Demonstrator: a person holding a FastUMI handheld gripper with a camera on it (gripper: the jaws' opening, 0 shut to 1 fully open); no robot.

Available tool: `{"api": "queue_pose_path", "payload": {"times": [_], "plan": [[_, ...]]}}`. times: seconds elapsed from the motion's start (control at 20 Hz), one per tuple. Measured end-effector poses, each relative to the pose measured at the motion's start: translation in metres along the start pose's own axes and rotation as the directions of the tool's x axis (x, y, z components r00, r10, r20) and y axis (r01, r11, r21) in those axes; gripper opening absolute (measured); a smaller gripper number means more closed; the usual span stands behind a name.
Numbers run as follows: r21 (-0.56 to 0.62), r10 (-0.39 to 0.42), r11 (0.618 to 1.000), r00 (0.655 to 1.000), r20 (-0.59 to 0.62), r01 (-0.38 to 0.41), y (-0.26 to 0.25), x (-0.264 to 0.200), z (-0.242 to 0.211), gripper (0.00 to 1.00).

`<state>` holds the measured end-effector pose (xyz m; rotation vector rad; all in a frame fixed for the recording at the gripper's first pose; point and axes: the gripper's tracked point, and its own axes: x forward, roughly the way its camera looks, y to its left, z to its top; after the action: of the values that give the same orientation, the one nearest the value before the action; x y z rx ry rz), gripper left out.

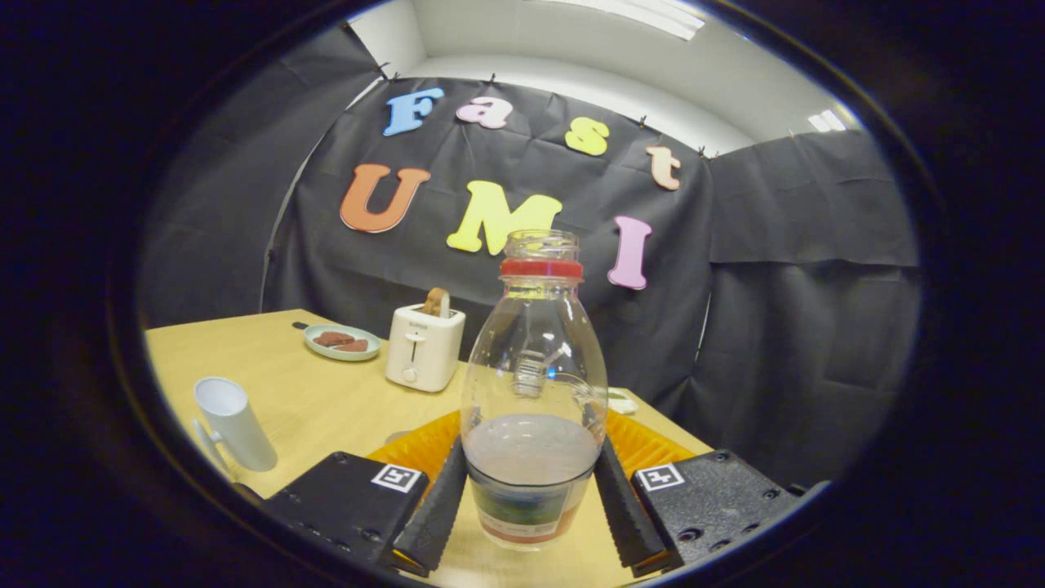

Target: Take the bottle from table, then pour the juice into the cup, finally place the bottle on the coaster

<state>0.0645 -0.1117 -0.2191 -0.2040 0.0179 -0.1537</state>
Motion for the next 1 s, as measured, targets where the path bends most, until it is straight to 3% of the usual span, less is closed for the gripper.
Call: {"api": "queue_pose_path", "payload": {"times": [0.3, 0.55, 1.0], "plan": [[-0.167, -0.043, 0.985, 0.998, 0.047, 0.05, 0.0, -0.006, 0.018, 0.81], [-0.304, -0.022, 0.952, 1.0, 0.013, 0.025, 0.013, -0.003, 0.015, 0.81], [-0.563, -0.012, 0.827, 1.0, -0.011, 0.004, 0.045, -0.011, 0.013, 0.81]]}}
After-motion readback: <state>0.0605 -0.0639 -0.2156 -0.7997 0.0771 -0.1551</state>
